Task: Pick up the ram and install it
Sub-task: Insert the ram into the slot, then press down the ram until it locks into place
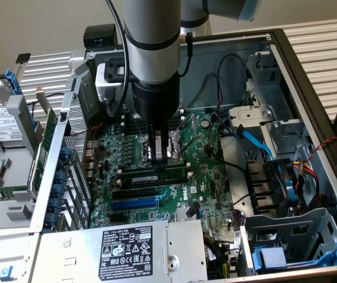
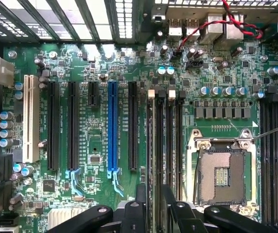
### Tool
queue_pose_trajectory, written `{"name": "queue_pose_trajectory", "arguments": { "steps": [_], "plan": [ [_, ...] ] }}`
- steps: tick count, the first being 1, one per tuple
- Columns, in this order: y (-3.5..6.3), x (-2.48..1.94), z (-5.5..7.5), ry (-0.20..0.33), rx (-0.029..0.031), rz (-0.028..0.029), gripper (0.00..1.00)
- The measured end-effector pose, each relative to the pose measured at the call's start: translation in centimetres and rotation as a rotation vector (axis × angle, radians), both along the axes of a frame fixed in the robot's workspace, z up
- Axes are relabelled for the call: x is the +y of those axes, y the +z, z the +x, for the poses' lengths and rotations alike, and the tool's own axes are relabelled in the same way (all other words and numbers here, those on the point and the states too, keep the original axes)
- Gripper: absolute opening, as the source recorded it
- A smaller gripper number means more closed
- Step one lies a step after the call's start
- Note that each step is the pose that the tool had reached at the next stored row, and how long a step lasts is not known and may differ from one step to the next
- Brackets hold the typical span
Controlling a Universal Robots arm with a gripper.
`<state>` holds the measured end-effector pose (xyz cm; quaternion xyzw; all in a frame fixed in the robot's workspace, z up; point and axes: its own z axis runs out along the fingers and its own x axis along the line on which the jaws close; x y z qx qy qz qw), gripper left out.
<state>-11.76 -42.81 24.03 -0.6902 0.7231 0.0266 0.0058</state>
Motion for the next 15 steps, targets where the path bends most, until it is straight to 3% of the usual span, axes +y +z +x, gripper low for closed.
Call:
{"name": "queue_pose_trajectory", "arguments": {
  "steps": [15],
  "plan": [
    [0.82, 0.0, -0.4, 0.0, 0.0, -0.0001, 0.27]
  ]
}}
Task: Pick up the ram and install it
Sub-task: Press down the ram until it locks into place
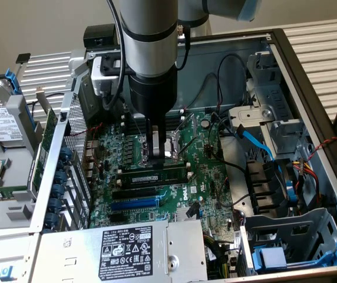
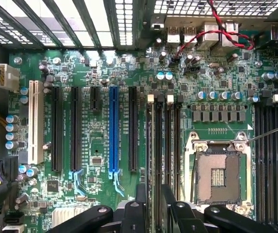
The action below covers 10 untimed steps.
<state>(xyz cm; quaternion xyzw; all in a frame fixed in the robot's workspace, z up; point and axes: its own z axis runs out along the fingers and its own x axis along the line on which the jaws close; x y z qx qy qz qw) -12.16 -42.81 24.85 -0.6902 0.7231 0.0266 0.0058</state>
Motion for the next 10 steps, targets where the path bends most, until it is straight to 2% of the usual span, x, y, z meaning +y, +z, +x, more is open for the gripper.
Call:
{"name": "queue_pose_trajectory", "arguments": {
  "steps": [5, 6, 7, 8, 9, 10],
  "plan": [
    [0.0, -0.02, -0.6, 0.0, 0.0, 0.0004, 0.27],
    [0.0, -0.03, -0.8, 0.0, 0.0, 0.0008, 0.24],
    [0.0, -0.04, -1.0, 0.0, 0.0, 0.001, 0.18],
    [0.0, -0.05, -1.2, 0.0, 0.0, 0.001, 0.18],
    [0.0, -0.05, -1.3, 0.0, 0.0, 0.0012, 0.12],
    [0.0, -0.04, -1.4, 0.0, -0.0001, 0.0013, 0.11]
  ]
}}
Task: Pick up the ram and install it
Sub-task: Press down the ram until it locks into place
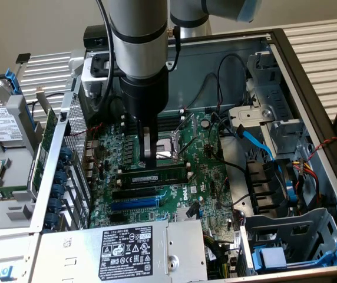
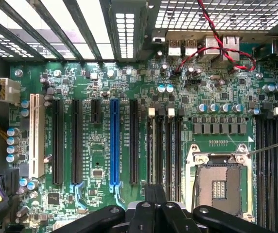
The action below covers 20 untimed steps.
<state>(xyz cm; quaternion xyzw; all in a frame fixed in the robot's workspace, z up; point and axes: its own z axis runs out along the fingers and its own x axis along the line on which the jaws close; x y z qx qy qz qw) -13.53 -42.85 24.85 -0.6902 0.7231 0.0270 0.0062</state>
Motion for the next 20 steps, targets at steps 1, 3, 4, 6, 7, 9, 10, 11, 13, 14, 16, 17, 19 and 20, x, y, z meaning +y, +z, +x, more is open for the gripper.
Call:
{"name": "queue_pose_trajectory", "arguments": {
  "steps": [1, 3, 4, 6, 7, 9, 10, 11, 13, 14, 16, 17, 19, 20],
  "plan": [
    [-0.01, -0.01, 0.0, 0.0, 0.0001, -0.0001, 0.11],
    [-0.17, -0.04, -0.01, 0.0, 0.0001, 0.0001, 0.11],
    [-0.29, -0.04, -0.01, 0.0, 0.0001, 0.0002, 0.11],
    [-0.51, -0.03, 0.0, 0.0, 0.0001, 0.0003, 0.11],
    [-0.62, -0.03, 0.0, 0.0, 0.0001, 0.0002, 0.11],
    [-0.8, -0.03, 0.0, 0.0, 0.0, 0.0004, 0.11],
    [-0.85, -0.04, 0.0, 0.0, 0.0001, 0.0002, 0.11],
    [-0.85, -0.04, 0.0, 0.0, 0.0002, 0.0001, 0.11],
    [-0.87, -0.04, 0.06, 0.0, 0.0001, 0.0003, 0.11],
    [-0.88, -0.04, 0.1, 0.0, 0.0001, 0.0004, 0.11],
    [-0.9, -0.03, 0.18, 0.0, 0.0001, 0.0004, 0.11],
    [-0.92, -0.03, 0.24, 0.0, 0.0, 0.0004, 0.11],
    [-0.94, -0.03, 0.54, 0.001, 0.0001, 0.0002, 0.11],
    [-0.96, -0.02, 0.67, 0.001, 0.0001, 0.0003, 0.11]
  ]
}}
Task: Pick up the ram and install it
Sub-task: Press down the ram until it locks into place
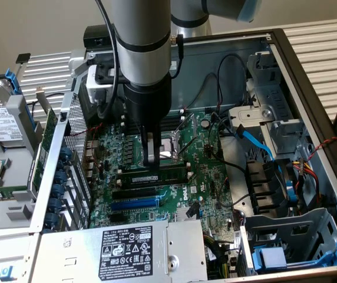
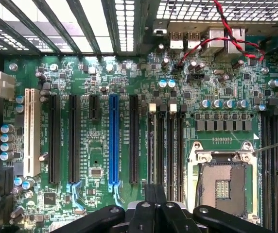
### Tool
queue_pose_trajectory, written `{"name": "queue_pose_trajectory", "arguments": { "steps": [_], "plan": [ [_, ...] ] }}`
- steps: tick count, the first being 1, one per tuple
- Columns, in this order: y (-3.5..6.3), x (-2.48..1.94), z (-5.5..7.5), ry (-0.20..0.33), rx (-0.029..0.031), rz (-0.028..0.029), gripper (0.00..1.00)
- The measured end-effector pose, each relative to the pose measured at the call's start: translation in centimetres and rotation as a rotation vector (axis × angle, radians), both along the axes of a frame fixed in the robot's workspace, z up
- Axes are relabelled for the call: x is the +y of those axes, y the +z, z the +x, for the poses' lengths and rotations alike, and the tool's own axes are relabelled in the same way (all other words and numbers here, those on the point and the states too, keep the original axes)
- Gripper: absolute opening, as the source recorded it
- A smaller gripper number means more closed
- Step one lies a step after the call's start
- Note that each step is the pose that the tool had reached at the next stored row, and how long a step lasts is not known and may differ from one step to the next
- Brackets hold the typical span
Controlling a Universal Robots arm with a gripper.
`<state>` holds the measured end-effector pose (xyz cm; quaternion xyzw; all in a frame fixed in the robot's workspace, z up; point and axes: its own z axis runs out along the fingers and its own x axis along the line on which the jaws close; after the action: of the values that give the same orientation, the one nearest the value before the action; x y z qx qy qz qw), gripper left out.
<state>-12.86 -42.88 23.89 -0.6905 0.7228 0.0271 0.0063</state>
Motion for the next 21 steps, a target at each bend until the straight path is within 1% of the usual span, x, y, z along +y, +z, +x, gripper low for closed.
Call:
{"name": "queue_pose_trajectory", "arguments": {
  "steps": [12, 21],
  "plan": [
    [-0.55, 0.19, 0.07, 0.008, 0.0, 0.0, 0.11],
    [-0.85, 0.19, 0.05, 0.013, 0.0002, -0.0003, 0.11]
  ]
}}
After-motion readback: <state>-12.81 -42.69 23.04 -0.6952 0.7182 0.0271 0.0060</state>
